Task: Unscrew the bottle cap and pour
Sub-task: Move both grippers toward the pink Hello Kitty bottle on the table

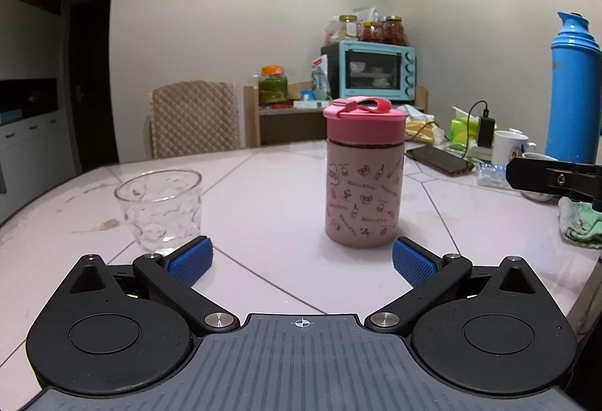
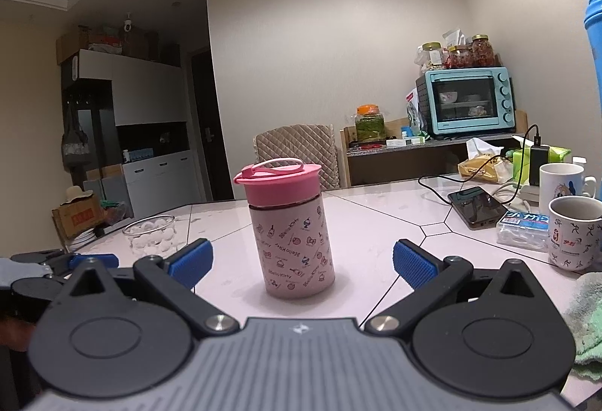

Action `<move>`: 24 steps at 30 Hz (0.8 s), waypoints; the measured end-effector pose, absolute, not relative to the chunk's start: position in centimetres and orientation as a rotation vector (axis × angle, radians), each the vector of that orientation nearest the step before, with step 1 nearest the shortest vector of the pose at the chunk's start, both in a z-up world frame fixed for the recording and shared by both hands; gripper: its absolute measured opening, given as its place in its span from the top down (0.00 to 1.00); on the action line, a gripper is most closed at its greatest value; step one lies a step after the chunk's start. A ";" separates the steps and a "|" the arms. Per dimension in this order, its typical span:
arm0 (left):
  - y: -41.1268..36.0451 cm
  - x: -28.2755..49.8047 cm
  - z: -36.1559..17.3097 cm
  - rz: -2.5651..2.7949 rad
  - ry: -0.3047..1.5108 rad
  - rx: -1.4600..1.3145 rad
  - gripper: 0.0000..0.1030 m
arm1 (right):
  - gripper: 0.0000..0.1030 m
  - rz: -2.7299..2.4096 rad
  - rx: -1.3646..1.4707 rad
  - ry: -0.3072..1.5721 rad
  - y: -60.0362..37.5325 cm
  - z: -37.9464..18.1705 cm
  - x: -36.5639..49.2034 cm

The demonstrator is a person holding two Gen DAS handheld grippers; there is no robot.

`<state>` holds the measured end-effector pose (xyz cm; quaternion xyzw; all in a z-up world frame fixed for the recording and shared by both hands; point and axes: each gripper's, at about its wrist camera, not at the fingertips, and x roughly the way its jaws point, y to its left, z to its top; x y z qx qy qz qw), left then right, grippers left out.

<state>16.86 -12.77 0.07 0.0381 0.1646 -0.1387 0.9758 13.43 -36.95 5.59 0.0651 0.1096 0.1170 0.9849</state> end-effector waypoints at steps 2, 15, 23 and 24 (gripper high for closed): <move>-13.0 17.3 0.1 -0.287 0.333 0.078 0.00 | 0.00 0.235 0.128 0.221 -37.0 5.6 13.6; -14.2 20.1 0.1 -0.350 0.344 0.086 0.00 | 0.00 0.240 0.115 0.233 -36.9 6.0 16.1; -15.0 21.8 0.2 -0.378 0.345 0.093 0.00 | 0.00 0.243 0.112 0.237 -37.0 6.3 17.7; -15.1 22.0 0.2 -0.380 0.346 0.095 0.00 | 0.00 0.244 0.111 0.237 -37.0 6.4 17.9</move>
